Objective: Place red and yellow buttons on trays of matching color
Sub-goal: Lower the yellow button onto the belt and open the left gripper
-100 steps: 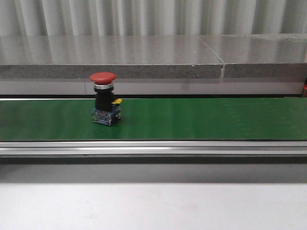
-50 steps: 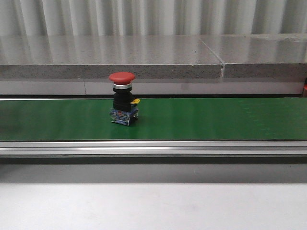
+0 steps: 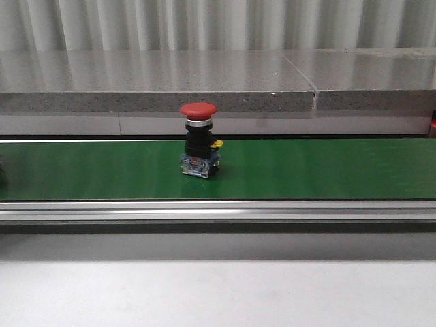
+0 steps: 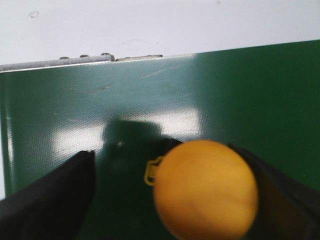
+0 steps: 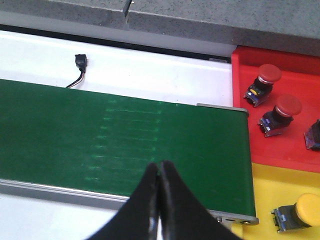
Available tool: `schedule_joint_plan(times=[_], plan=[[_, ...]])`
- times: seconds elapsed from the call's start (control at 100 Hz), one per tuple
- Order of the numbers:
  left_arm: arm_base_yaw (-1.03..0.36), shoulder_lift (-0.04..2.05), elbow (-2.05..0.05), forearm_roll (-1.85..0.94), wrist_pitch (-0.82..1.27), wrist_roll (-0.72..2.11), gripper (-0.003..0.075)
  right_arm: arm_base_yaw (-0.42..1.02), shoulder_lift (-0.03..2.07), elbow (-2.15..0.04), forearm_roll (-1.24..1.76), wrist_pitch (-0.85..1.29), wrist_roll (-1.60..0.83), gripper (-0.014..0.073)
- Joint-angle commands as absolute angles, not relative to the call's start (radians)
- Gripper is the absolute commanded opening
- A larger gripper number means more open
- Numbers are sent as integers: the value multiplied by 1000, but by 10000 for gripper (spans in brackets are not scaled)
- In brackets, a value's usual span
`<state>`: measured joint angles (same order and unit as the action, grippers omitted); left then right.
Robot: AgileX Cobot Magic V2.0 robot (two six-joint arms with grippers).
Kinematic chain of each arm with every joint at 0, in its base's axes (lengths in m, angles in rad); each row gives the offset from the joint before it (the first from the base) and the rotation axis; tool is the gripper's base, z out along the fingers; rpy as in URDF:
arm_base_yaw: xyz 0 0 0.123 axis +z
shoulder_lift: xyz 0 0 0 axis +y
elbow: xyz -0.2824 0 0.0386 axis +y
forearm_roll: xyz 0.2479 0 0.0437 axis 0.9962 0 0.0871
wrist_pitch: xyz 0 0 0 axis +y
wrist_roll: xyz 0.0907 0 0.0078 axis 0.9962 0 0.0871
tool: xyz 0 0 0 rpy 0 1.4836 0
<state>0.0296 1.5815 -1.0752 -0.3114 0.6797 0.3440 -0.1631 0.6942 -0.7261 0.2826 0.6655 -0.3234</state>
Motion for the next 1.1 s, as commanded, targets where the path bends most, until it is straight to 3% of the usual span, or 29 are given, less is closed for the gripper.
schedule_joint_plan(times=[0.0, 0.59, 1.09], plan=[[26, 1530, -1101, -335, 657, 343, 708, -161, 690, -751, 288, 597, -332, -68], [-22, 1323, -1101, -492, 719, 466, 679, -161, 690, -751, 288, 597, -332, -68], [-26, 981, -995, -469, 624, 494, 670, -161, 690, -751, 288, 597, -332, -68]])
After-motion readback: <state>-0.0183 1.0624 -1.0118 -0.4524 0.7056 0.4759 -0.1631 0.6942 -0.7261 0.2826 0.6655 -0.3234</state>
